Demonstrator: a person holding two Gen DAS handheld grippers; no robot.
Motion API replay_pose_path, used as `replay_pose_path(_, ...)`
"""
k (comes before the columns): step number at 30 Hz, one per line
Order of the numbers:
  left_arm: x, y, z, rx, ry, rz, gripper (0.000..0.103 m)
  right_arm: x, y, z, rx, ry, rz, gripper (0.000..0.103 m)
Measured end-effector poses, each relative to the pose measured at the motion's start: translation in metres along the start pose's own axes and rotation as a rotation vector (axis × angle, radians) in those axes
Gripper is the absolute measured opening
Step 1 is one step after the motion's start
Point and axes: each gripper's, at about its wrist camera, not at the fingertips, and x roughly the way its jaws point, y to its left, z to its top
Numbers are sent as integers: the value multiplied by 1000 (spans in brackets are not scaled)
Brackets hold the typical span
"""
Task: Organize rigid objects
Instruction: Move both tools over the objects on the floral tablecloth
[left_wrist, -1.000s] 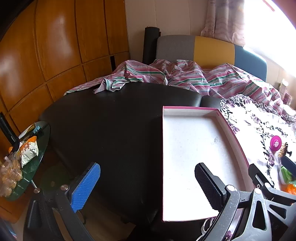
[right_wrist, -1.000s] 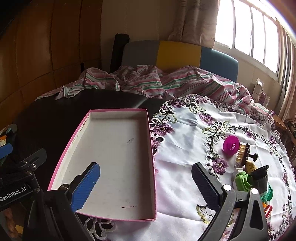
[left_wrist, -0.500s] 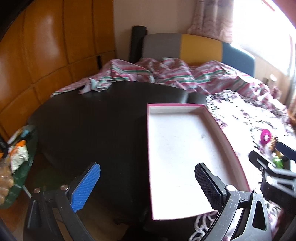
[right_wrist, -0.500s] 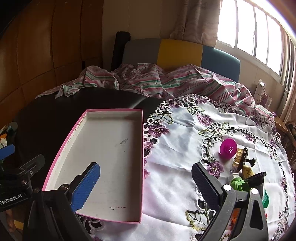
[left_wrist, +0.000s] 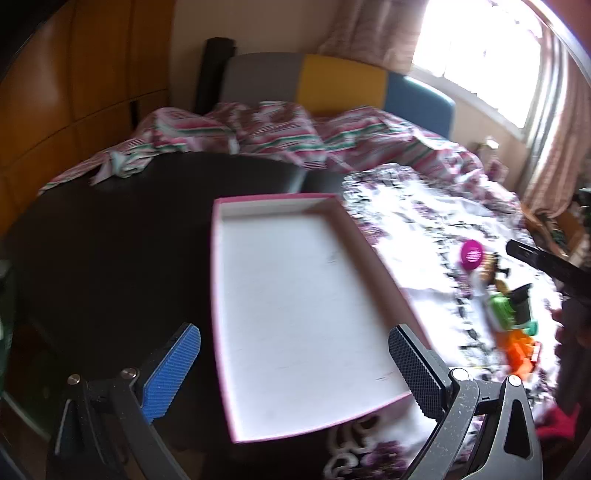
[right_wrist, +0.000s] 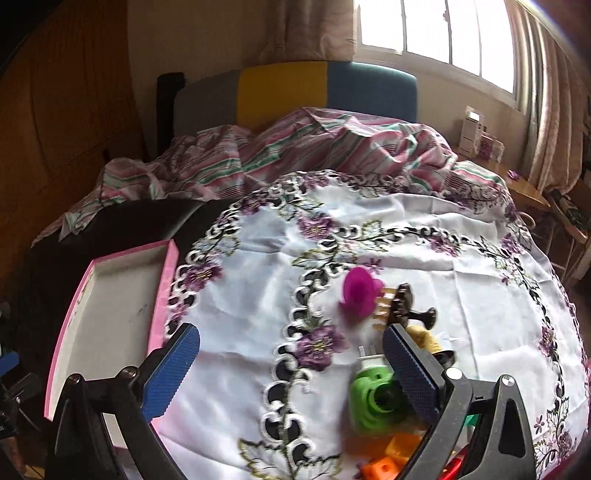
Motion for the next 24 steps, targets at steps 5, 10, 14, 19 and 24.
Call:
replay_pose_path(5, 12, -29, 14, 43, 39, -63, 103, 11, -77, 10, 168, -21, -62, 102)
replay_pose_path(10, 36, -58, 26, 46, 120, -134, 103, 20, -129, -1, 387, 11, -45, 102)
replay_pose_path(14, 57, -92, 40, 80, 158, -209, 103, 16, -142, -4, 457, 7, -57, 102)
replay_pose_path(19, 91, -131, 64, 129, 175, -331, 103, 14, -151, -7, 513, 7, -24, 102)
replay_pose_path(24, 126, -178, 80, 234, 160, -365, 103, 12, -158, -8, 557, 0, 12, 102)
